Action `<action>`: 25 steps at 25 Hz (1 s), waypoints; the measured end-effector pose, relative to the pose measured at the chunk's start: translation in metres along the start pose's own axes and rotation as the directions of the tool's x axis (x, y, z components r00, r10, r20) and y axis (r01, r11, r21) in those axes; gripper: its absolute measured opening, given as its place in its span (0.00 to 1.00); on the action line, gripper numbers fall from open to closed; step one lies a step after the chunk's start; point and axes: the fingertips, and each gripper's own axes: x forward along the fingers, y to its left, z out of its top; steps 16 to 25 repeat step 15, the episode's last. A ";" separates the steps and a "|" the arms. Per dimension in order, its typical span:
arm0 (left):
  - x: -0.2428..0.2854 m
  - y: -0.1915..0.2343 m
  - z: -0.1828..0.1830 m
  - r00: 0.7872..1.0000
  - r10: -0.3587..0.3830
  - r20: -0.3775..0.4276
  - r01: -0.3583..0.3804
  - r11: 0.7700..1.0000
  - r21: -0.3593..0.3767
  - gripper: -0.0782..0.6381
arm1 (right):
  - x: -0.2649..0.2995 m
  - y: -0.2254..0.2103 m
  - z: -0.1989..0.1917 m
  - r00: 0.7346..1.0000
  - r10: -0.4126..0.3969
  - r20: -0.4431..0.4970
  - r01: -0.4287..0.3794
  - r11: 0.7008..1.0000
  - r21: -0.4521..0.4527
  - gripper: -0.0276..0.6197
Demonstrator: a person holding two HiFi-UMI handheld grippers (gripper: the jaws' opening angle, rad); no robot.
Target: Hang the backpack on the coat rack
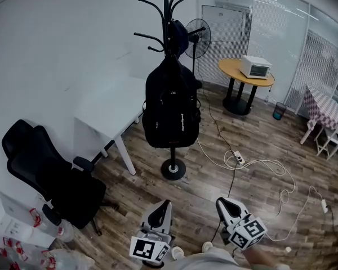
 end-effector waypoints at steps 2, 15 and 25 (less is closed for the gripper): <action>0.002 0.001 0.000 1.000 0.003 0.000 -0.003 1.000 0.001 0.12 | 0.001 -0.002 0.000 1.000 0.003 0.002 -0.003 1.000 -0.005 0.08; 0.018 -0.006 0.000 1.000 -0.010 -0.001 0.010 1.000 0.007 0.12 | 0.001 -0.025 0.003 1.000 -0.020 0.002 0.020 1.000 -0.011 0.08; 0.018 -0.006 0.000 1.000 -0.010 -0.001 0.010 1.000 0.007 0.12 | 0.001 -0.025 0.003 1.000 -0.020 0.002 0.020 1.000 -0.011 0.08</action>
